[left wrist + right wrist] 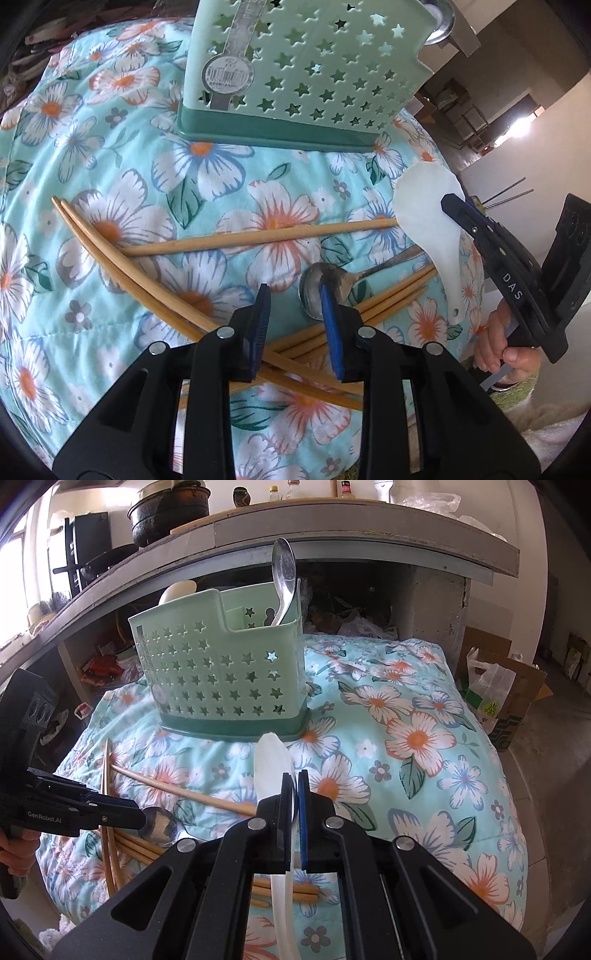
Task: Organize utensils
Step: 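Close the left tool on the metal spoon lying among the chopsticks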
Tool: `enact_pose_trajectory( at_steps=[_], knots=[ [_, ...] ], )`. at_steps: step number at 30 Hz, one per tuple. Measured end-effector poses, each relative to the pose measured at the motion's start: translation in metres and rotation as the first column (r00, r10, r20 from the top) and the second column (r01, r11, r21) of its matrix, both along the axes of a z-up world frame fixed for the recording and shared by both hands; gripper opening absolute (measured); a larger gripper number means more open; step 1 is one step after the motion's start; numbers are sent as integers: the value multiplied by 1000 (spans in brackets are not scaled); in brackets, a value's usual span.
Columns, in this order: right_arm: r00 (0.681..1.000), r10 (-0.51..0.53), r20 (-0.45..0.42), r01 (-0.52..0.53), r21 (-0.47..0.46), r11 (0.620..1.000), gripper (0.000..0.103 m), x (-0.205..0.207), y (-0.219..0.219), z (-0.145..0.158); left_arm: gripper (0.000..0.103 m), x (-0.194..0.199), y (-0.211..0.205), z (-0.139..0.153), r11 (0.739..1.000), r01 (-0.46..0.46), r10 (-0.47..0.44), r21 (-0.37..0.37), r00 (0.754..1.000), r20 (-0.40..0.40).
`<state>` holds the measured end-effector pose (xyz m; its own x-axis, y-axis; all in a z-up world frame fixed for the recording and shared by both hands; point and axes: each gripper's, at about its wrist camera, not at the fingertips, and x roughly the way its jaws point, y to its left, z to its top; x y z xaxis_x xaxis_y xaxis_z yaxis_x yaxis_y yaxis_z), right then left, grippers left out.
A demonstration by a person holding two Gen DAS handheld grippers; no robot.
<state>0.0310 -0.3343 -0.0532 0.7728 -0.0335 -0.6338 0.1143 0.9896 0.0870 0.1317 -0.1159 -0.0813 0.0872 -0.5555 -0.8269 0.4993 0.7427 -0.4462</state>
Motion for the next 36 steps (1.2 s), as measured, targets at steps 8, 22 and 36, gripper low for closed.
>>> enact_pose_trajectory(
  at_steps=[8, 22, 36],
  knots=[
    [1000, -5, -2, 5, 7, 1000, 4, 1, -1, -1, 25, 13, 0, -8, 998, -15, 8, -62, 995, -103],
    [1000, -9, 1, 9, 9, 1000, 4, 1, 0, 0, 9, 7, -20, -12, 999, 14, -16, -29, 997, -72],
    [999, -24, 40, 25, -9, 1000, 4, -6, 2, 11, 4, -26, -45, 37, 996, 76, -85, 48, 966, 243]
  ],
)
